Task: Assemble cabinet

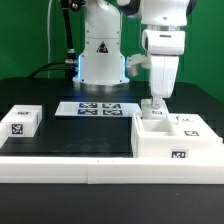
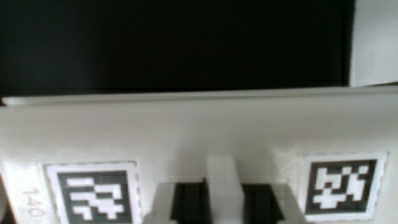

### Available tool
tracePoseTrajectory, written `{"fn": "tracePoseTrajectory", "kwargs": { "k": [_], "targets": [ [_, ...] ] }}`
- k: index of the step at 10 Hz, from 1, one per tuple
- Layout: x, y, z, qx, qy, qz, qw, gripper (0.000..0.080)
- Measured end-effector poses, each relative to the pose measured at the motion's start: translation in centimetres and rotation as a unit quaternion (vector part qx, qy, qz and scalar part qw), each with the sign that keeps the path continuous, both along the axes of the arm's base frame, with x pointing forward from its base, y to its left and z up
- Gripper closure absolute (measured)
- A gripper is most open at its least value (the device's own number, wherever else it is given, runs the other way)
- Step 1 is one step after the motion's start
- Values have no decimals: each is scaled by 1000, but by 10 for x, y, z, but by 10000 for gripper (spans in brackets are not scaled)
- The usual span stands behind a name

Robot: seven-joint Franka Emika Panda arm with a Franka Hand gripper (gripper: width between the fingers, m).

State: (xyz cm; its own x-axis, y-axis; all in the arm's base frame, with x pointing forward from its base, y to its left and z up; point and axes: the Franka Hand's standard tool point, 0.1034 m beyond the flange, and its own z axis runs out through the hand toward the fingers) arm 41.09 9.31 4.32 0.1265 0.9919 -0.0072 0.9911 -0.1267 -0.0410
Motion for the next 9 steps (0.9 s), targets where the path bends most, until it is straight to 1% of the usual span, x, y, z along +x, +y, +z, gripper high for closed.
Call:
{"fn": "tracePoseTrajectory", "kwargs": {
  "k": [1, 2, 4, 9],
  "targets": [
    [2, -4, 8, -6, 2, -1, 1000, 731],
    [4, -9, 11, -8, 3, 1, 1000, 731],
    [15, -17, 14, -9, 1, -5, 1000, 730],
    [44, -21, 23, -9, -7, -14, 1000, 729]
  ]
}}
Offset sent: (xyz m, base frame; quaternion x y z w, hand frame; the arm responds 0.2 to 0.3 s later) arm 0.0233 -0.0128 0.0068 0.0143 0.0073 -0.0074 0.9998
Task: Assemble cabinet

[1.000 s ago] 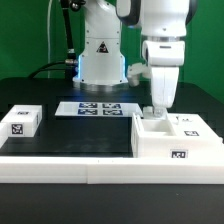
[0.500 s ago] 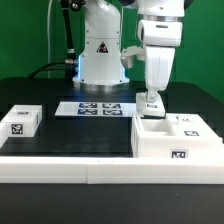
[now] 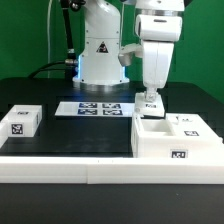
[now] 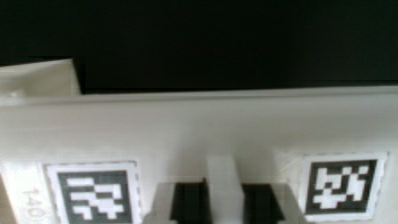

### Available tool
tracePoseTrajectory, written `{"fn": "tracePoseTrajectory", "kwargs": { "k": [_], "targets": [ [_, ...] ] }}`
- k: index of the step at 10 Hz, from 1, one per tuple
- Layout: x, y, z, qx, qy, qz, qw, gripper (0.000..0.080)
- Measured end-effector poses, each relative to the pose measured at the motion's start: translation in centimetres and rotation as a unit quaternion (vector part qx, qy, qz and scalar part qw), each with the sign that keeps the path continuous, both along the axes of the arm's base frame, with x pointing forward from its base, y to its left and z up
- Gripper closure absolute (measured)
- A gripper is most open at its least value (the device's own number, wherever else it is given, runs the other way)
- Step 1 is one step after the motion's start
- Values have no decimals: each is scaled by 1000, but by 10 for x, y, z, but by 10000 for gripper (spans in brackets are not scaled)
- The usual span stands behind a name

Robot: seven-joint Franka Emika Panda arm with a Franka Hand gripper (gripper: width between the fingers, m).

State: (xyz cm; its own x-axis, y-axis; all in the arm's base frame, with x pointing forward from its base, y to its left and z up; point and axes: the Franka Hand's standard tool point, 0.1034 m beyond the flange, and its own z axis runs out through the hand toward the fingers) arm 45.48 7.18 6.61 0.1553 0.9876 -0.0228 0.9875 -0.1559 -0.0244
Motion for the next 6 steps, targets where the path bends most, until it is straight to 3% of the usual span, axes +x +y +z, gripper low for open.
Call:
{"fn": "tracePoseTrajectory", "kwargs": {
  "k": [6],
  "targets": [
    [3, 5, -2, 2, -4, -13, 1000, 729]
  ]
}}
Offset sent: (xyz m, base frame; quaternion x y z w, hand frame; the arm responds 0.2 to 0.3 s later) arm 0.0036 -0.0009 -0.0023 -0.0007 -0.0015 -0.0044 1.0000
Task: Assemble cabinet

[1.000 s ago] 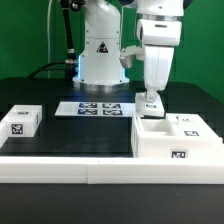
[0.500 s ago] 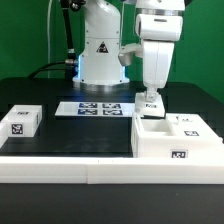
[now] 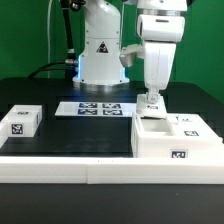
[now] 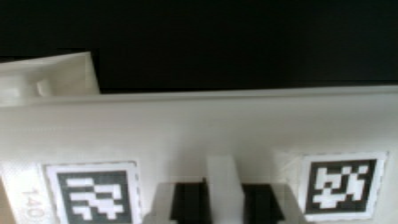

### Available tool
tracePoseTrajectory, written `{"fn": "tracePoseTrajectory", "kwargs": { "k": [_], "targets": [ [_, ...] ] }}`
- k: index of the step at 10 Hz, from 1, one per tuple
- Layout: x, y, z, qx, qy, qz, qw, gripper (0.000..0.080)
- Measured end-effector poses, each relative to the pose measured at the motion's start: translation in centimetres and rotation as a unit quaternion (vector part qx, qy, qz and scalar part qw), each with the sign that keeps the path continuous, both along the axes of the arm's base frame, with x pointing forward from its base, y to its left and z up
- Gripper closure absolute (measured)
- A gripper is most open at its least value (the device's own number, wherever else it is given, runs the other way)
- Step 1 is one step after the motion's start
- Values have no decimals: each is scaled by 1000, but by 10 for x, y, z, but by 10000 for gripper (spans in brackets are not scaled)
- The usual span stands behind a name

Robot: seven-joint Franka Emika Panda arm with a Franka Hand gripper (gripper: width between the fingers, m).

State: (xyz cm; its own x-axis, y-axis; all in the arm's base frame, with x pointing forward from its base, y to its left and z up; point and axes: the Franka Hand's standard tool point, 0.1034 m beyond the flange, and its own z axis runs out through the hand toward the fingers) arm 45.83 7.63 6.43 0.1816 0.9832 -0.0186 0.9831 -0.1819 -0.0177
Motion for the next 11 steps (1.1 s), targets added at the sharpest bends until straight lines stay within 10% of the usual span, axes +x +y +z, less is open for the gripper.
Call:
{"fn": "tracePoseTrajectory", "kwargs": {
  "k": [11],
  "targets": [
    [-9, 0, -6, 3, 1, -14, 1000, 729]
  ]
}}
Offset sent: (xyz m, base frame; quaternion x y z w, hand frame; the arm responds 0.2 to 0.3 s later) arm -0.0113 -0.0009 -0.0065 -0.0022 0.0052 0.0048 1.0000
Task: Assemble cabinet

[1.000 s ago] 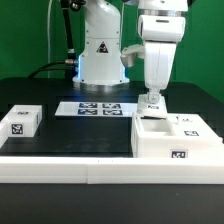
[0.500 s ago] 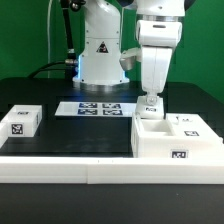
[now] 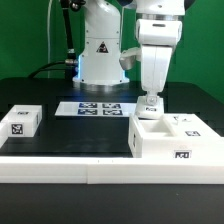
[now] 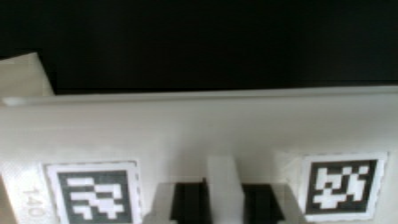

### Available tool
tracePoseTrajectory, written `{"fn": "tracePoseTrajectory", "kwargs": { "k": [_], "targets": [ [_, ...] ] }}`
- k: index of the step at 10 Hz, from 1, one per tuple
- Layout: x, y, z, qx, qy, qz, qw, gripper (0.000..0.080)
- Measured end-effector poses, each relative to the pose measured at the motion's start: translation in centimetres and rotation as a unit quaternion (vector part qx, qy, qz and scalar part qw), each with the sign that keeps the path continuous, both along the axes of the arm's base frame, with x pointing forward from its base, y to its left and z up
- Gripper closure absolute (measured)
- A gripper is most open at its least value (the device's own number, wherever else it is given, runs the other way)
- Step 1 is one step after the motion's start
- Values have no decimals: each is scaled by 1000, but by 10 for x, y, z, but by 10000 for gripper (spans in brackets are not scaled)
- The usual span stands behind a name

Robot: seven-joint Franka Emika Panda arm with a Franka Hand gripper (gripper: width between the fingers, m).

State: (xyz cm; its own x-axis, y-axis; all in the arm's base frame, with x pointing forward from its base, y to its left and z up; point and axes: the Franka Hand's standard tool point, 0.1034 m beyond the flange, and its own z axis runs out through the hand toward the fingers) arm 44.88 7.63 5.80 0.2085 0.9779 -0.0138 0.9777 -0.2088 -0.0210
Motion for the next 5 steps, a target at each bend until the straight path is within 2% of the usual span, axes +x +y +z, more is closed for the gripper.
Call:
{"fn": "tracePoseTrajectory", "kwargs": {
  "k": [5],
  "targets": [
    [1, -5, -1, 0, 1, 9, 1000, 729]
  ]
}}
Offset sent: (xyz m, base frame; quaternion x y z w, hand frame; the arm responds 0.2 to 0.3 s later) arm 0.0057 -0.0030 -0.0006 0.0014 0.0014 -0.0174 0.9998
